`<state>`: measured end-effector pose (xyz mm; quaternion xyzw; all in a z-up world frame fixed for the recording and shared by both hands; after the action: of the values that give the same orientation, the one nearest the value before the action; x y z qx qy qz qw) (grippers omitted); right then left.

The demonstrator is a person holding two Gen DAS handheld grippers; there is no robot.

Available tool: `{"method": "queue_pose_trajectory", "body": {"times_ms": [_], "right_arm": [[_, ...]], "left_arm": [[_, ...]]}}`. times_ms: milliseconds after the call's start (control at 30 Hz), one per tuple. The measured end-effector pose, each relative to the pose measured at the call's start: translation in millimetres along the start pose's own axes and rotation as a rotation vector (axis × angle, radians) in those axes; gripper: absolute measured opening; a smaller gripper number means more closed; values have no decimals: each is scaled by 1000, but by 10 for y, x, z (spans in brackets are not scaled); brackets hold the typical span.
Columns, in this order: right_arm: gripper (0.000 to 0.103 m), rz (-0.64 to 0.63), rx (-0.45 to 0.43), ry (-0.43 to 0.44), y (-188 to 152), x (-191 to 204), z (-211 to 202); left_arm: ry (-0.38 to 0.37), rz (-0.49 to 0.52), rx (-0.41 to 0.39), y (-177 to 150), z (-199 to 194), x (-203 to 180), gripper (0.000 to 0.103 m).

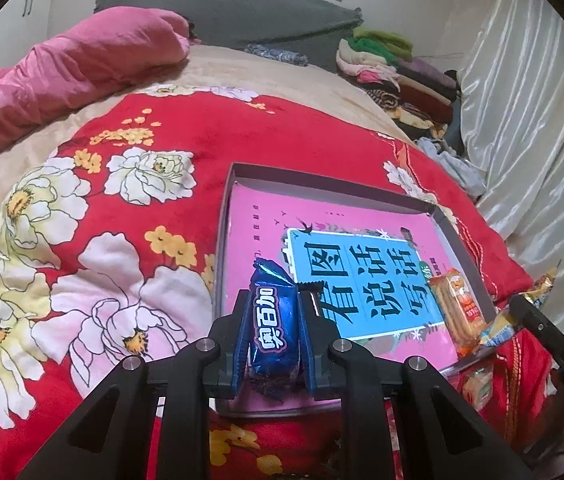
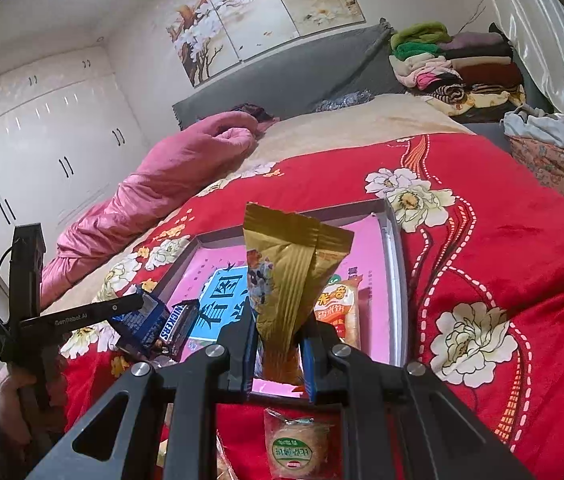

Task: Organize snacks
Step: 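Place the blue biscuit pack beside the Snickers while the right tool lowers the gold snack into the tray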

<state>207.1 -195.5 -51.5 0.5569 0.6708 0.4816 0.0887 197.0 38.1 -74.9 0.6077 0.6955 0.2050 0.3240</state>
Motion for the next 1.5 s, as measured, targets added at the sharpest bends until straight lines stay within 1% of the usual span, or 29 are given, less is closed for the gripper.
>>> {"method": "queue_pose_trajectory", "body": {"times_ms": [167,567,667,900,1133,1500], "right_arm": [[20,15,18,20,-30,7,45],[20,42,69,33,-138,-30,164],[20,61,77,34,-154,-60,176],[20,111,87,38,-163,-156,199],[20,94,89,-14,-168,-200,201],[21,83,89,-54,-163,-253,175]], "left_arm": [[-22,-6,5,-19,9,-37,23],[-72,-26,18,-47,31,-119,23],[-107,-59,33,-63,45,-130,23],[-105,-56,32,-81,52,-158,23],[-97,-70,38,-92,76,-100,23],[-92,-89,41,-93,85,-35,23]]}}
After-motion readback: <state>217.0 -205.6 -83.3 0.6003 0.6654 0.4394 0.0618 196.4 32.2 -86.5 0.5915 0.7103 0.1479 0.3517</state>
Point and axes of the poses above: each gripper's, at about its wrist camera, not at the fingertips, and z roughly the way its jaws point, x to its left, y to its top, the point moved 8 cm from there along z, roughly the way its jaws point, and after that the axes turned 5 degrees about z, right-handed, at the moved point
